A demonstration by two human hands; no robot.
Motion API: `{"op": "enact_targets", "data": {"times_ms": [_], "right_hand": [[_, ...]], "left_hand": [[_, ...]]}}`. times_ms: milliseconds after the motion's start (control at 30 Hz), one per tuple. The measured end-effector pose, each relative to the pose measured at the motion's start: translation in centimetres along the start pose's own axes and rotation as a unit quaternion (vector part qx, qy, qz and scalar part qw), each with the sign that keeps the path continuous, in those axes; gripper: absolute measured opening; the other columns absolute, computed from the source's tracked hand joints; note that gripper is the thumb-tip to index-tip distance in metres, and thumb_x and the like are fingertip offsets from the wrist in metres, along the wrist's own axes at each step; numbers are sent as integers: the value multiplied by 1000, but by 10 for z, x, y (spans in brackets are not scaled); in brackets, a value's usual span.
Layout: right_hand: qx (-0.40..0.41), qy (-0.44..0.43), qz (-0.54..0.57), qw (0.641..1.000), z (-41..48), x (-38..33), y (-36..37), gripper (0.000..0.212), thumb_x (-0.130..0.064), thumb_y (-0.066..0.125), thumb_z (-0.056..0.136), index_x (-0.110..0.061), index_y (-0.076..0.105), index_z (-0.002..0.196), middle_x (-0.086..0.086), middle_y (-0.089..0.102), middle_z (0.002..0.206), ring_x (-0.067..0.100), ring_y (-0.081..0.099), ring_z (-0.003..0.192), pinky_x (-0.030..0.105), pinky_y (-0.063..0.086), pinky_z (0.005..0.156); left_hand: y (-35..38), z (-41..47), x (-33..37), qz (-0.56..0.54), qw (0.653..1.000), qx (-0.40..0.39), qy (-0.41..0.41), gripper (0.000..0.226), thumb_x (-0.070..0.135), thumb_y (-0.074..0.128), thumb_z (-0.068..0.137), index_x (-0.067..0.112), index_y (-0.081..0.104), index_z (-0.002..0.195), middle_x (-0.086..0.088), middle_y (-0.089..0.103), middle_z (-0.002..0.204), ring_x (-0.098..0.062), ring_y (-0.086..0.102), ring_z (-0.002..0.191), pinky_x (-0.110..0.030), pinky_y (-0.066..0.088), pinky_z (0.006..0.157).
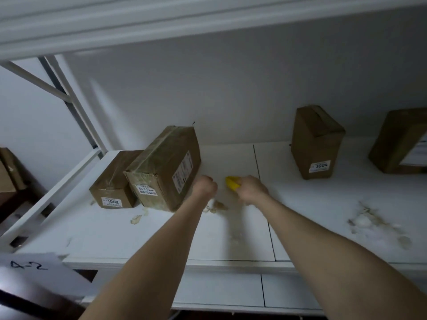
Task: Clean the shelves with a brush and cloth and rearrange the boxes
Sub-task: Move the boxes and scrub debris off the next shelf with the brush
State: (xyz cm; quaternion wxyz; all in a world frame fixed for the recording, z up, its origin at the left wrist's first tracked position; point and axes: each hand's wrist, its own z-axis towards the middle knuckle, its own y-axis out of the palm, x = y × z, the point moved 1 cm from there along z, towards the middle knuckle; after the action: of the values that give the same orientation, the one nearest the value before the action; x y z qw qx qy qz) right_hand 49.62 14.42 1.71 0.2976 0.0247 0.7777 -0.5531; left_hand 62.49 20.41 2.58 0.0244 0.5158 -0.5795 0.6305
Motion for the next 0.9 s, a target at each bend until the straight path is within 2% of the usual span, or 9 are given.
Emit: {"op": "enact_targets", "data": {"times_ms": [67,167,233,333,467,533,600,767,900], "right_hand": [[-30,-14,15,999,-7,-9,7,26,-19,52,87,-11,70,105,13,70,102,29,68,88,28,48,69],[-63,-16,110,992,-9,-7,-2,30,-7,47,81,-8,73,95,12,69,75,22,58,53,27,45,54],[-5,0,131,991,-4,3,-17,26,-19,52,87,-12,72,102,11,69,81,25,65,67,29,52,64],[97,82,113,985,7,35,-34,49,-48,36,99,-15,62,124,14,62,124,32,60,112,35,47,89],[101,143,77,981,8,61,-27,47,-39,25,103,-13,56,127,14,57,131,31,56,116,32,41,85],[77,117,60,988,3,45,-19,45,-37,31,102,-10,58,124,15,58,129,32,57,115,32,44,88],[44,88,61,993,0,21,-7,42,-37,38,99,-7,64,115,18,62,122,31,62,107,32,47,84],[-50,71,154,984,-2,-19,2,23,-6,42,89,-2,64,92,18,61,72,21,47,47,25,37,47],[-96,99,155,978,-2,-23,-19,21,-2,43,88,-1,55,71,16,49,59,23,44,46,23,35,42]], "left_hand": [[7,-2,6,-8,1000,-1,-5,34,11,39,95,1,53,124,-21,53,131,-34,52,120,-40,46,100],[12,-3,19,-12,1000,-7,9,36,11,40,94,0,51,127,-22,54,129,-35,52,119,-42,47,99],[9,-3,26,-12,1000,-5,21,32,9,40,93,-3,56,118,-24,56,126,-36,54,116,-43,49,97],[6,-1,27,3,1000,-1,31,19,6,39,92,7,56,84,-24,60,117,-36,59,108,-41,52,91],[9,5,19,7,1000,-18,21,25,3,38,91,9,51,70,-22,59,110,-34,59,102,-40,52,91],[11,6,18,-8,999,-30,9,24,3,37,92,1,61,92,-23,59,111,-34,59,103,-41,52,92],[14,8,20,-10,999,-43,0,29,4,37,94,-3,58,112,-24,58,118,-37,59,107,-41,52,92],[5,6,35,11,998,-44,33,25,4,37,93,-4,57,106,-25,59,117,-36,59,106,-38,52,86],[-24,9,42,16,998,-18,53,38,3,36,94,-7,51,127,-22,51,134,-36,53,118,-35,49,94]]}}
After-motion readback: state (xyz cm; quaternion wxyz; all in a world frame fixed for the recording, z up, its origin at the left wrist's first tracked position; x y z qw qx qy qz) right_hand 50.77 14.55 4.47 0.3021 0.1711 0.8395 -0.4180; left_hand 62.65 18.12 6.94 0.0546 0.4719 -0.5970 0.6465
